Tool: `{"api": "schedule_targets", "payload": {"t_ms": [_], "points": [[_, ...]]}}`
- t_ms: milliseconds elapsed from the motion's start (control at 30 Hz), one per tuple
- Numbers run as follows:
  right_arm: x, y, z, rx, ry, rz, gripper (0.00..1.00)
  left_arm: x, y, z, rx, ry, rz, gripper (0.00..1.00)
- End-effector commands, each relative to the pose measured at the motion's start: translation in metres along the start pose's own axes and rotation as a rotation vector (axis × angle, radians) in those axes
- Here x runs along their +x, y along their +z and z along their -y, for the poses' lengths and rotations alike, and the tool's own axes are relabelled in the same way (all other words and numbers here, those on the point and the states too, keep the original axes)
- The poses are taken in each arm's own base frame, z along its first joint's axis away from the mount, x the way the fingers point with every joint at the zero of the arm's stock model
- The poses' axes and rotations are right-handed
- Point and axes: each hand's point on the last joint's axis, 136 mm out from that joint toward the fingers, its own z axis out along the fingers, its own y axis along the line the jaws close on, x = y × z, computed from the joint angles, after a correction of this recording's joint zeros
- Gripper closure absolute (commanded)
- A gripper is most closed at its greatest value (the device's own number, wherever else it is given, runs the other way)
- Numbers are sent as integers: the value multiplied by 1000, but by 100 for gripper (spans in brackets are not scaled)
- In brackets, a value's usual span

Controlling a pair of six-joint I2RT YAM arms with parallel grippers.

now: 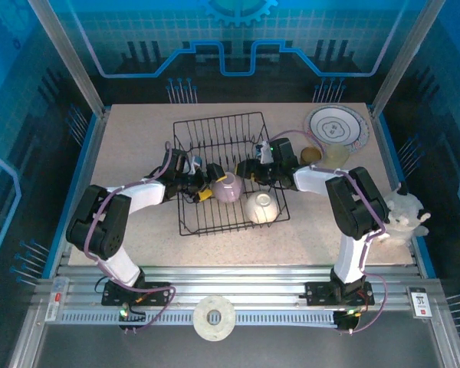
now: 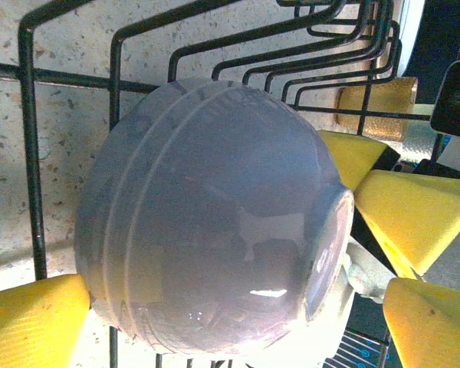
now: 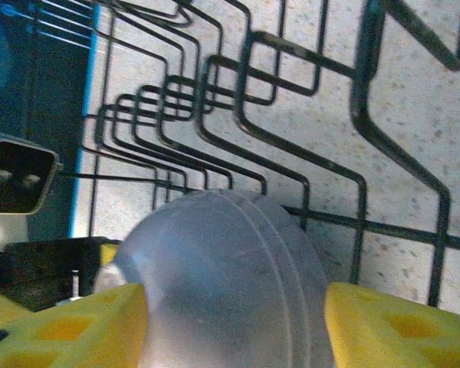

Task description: Unload the mixed dishes from the dish rack

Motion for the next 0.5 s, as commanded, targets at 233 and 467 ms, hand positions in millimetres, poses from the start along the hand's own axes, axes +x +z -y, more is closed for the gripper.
{"api": "schedule_targets", "payload": {"t_ms": [233,467], "points": [[75,5,51,258,29,-240,22,8,3,-19,-54,-32,-18,3],[68,5,30,158,13,-203,16,9,8,-26,-59,-52,-30,8]]}}
